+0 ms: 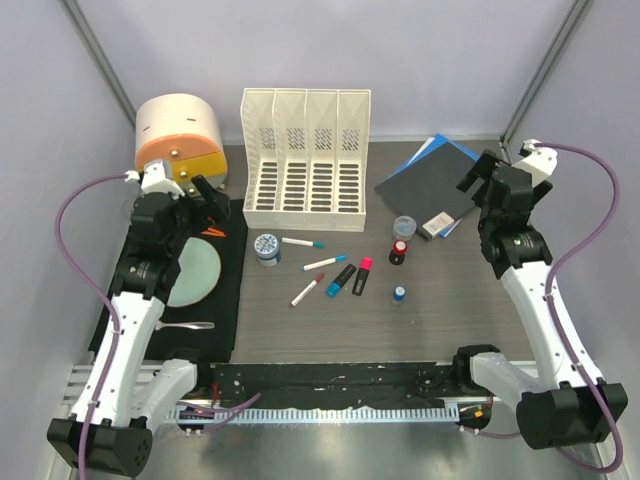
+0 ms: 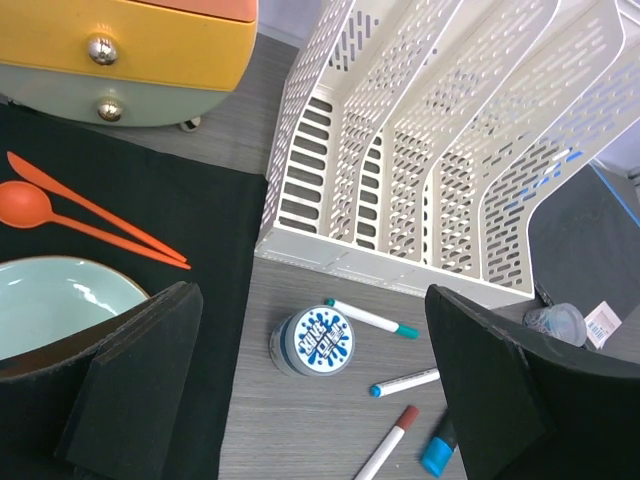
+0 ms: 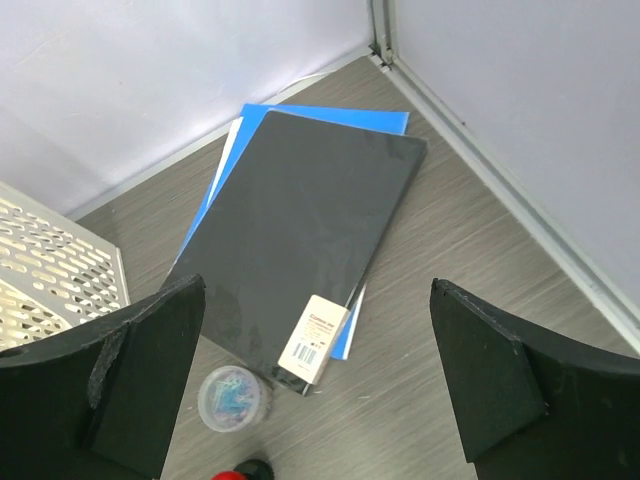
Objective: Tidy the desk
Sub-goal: Pick up the folder from the corner of the board.
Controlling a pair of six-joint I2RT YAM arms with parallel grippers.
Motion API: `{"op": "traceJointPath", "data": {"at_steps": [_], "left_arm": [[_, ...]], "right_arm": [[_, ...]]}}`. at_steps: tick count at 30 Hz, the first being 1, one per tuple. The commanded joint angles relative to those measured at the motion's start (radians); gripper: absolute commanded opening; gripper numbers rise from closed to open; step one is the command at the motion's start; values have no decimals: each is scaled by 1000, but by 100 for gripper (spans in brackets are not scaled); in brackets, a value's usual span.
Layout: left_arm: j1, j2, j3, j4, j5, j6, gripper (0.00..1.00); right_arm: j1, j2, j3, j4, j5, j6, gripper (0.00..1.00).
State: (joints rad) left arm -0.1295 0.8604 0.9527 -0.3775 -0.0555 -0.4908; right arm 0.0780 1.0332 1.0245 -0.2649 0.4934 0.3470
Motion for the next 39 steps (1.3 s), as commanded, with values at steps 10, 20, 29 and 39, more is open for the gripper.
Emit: {"op": "traceJointPath", "data": {"at_steps": [10, 20, 29, 39], "left_arm": [[4, 127, 205, -250, -136, -195, 100], [8, 69, 219, -150, 49, -104, 100], [7, 112, 328, -215, 230, -52, 100], [-30, 164, 348, -182, 322, -55, 100]], "right_arm": [[-1, -22, 26, -43, -68, -13, 100], [-154, 93, 172, -203, -356, 104, 100], [-360, 126, 88, -172, -616, 248, 100], [-561, 203, -26, -90, -838, 287, 98]]}}
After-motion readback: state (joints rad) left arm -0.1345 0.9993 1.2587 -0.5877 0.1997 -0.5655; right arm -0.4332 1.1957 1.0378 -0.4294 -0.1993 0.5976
